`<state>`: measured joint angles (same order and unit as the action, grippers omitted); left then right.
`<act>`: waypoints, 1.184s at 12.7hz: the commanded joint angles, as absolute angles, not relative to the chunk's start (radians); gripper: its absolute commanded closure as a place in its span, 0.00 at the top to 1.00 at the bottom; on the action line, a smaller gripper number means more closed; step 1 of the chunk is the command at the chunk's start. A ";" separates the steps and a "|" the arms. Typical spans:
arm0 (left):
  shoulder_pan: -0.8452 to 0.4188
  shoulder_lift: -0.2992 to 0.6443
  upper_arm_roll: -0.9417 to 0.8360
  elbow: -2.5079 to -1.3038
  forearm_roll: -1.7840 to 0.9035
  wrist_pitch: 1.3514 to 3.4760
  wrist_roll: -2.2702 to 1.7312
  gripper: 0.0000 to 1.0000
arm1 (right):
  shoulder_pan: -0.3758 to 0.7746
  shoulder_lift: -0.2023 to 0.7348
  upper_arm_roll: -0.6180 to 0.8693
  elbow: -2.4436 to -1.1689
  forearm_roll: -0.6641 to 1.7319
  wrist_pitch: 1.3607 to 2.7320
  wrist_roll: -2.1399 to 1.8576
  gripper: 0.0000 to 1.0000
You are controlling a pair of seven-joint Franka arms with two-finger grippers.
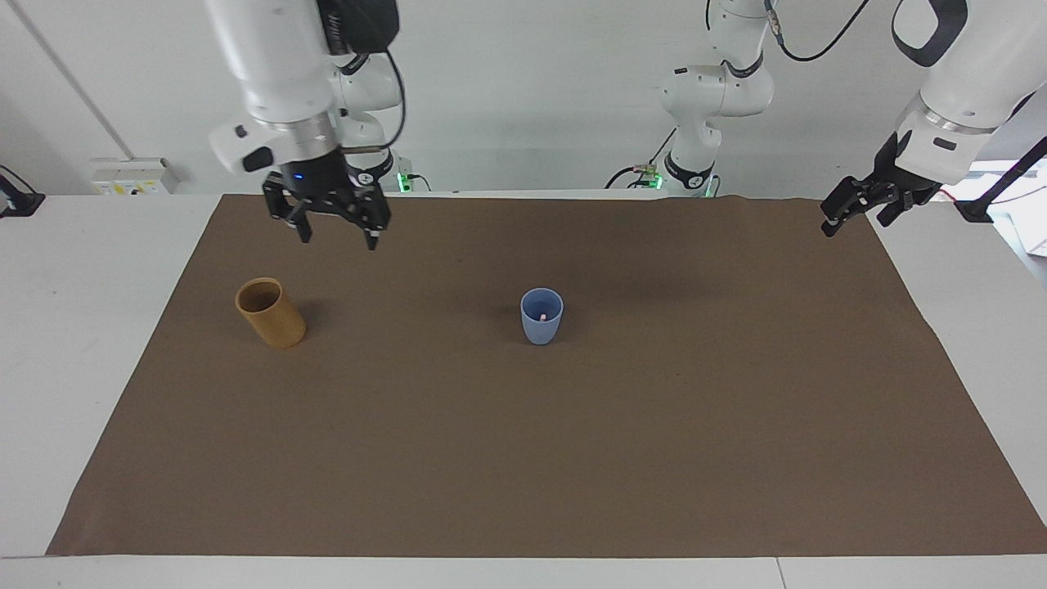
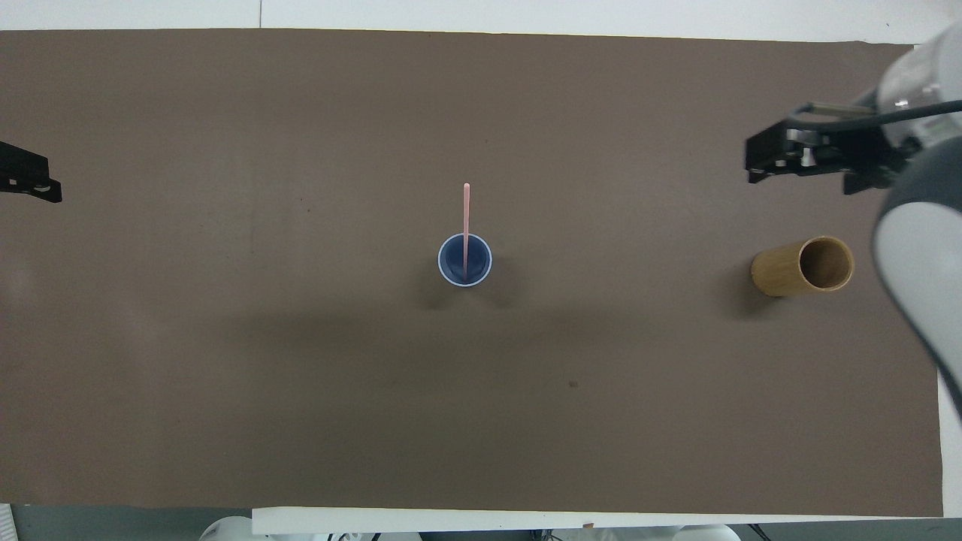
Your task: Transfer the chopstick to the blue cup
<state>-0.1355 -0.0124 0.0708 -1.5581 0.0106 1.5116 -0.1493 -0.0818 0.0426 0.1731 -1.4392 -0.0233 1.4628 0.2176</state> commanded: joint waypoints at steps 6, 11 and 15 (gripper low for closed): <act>-0.130 -0.038 0.071 -1.585 0.006 1.506 -0.144 1.00 | -0.065 -0.038 0.033 -1.496 -0.041 1.333 0.017 1.00; -0.130 -0.038 0.071 -1.585 0.005 1.506 -0.144 1.00 | -0.063 -0.038 0.028 -1.500 -0.031 1.296 0.012 1.00; -0.130 -0.038 0.071 -1.585 0.006 1.505 -0.146 1.00 | -0.063 -0.038 0.026 -1.506 -0.031 1.302 0.014 1.00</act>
